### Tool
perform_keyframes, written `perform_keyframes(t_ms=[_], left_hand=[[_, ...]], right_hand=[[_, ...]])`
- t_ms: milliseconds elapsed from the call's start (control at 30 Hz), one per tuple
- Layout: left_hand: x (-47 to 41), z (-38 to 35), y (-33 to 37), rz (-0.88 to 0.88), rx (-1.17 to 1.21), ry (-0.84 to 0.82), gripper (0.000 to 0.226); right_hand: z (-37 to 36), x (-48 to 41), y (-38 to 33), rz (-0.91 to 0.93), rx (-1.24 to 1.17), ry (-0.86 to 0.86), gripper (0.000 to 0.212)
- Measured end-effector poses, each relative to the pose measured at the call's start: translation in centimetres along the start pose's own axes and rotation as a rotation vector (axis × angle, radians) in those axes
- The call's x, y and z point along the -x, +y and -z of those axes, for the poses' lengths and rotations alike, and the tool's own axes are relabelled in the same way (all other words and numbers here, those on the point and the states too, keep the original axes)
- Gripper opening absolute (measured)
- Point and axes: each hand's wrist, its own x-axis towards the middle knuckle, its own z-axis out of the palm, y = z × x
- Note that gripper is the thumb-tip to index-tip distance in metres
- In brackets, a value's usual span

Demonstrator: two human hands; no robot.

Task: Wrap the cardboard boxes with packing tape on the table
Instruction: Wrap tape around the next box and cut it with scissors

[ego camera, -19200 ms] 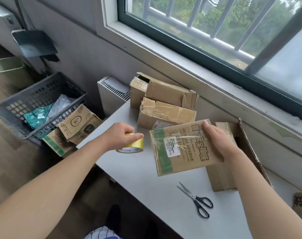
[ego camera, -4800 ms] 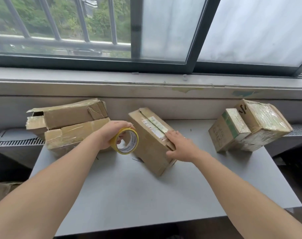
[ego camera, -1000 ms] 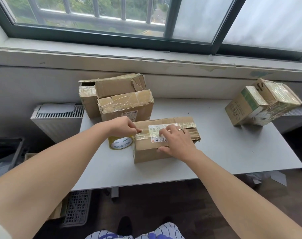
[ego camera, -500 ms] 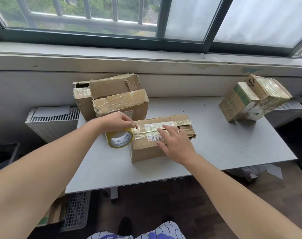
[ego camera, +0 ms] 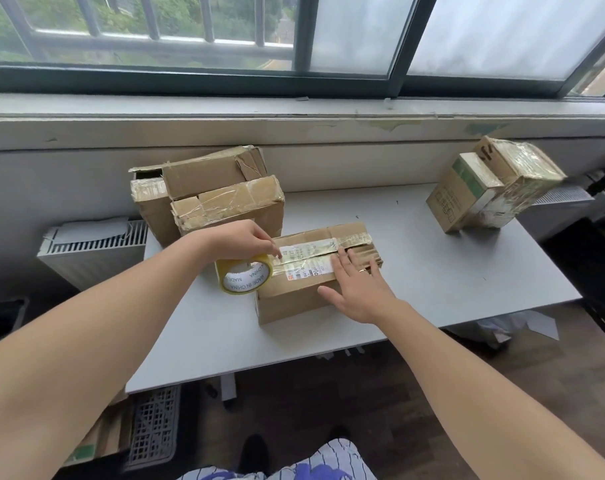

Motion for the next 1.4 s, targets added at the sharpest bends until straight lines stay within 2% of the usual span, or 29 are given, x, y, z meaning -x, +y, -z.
perform_keyframes(t_ms=[67, 100, 167, 200, 267, 333, 433, 533, 700, 1000, 1067, 1133, 1200, 1300, 1400], left_hand=[[0.1, -0.1, 0.7, 0.017, -0.016, 0.009, 0.021], [0.0, -0.1, 0.9, 0.021, -0.023, 0.009, 0.021], [0.1, 0.1, 1.3, 0.013, -0.007, 0.007, 0.02], [0.1, 0.2, 1.6, 0.004, 0.019, 0.005, 0.02], [0.1, 0.2, 2.0, -0.01, 0.074, -0.003, 0.02], [-0.2, -0.1, 2.5, -0.018, 0.073, -0.01, 0.019], [-0.8, -1.0, 3.2, -0.023, 0.034, -0.029, 0.019], [-1.1, -2.0, 3.7, -0.021, 0.042, -0.059, 0.019], [-1.3, -2.6, 4.8, -0.03, 0.095, -0.098, 0.02], [-1.0, -3.2, 4.5, -0.011, 0.182, -0.074, 0.021], [-1.0, -3.3, 4.4, -0.009, 0.181, -0.07, 0.021], [-0.8, -3.2, 4.4, -0.002, 0.187, -0.061, 0.021], [-0.7, -3.2, 4.4, 0.014, 0.178, -0.052, 0.021], [-1.0, -3.6, 4.9, 0.048, 0.12, -0.075, 0.02], [-1.5, -4.4, 6.1, 0.073, 0.048, -0.119, 0.028]], right_hand=[[0.4, 0.0, 0.0, 0.007, -0.131, 0.013, 0.074], [0.8, 0.1, 0.2, 0.001, -0.29, 0.082, 0.06], [1.6, 0.5, 1.2, -0.09, -0.599, 0.335, 0.029], [2.0, 0.7, 1.9, -0.166, -0.661, 0.45, 0.028], [2.0, 1.3, 3.6, -0.306, -0.626, 0.517, 0.039], [1.1, 2.0, 4.9, -0.324, -0.51, 0.509, 0.042], [-0.4, 2.9, 5.3, -0.201, -0.327, 0.464, 0.047], [-0.6, 2.7, 4.3, -0.091, -0.197, 0.348, 0.06], [-0.7, 1.4, 2.5, -0.114, -0.139, 0.126, 0.069], [1.0, 0.6, 2.4, -0.141, -0.084, -0.001, 0.063], [0.9, 0.8, 2.5, -0.121, -0.145, 0.032, 0.061], [0.8, 1.0, 3.2, -0.124, -0.268, 0.227, 0.051], [0.9, 1.0, 4.2, -0.204, -0.319, 0.409, 0.046], [0.5, 0.7, 5.0, -0.271, -0.289, 0.357, 0.058], [0.8, 0.4, 4.5, -0.292, -0.288, 0.304, 0.07]])
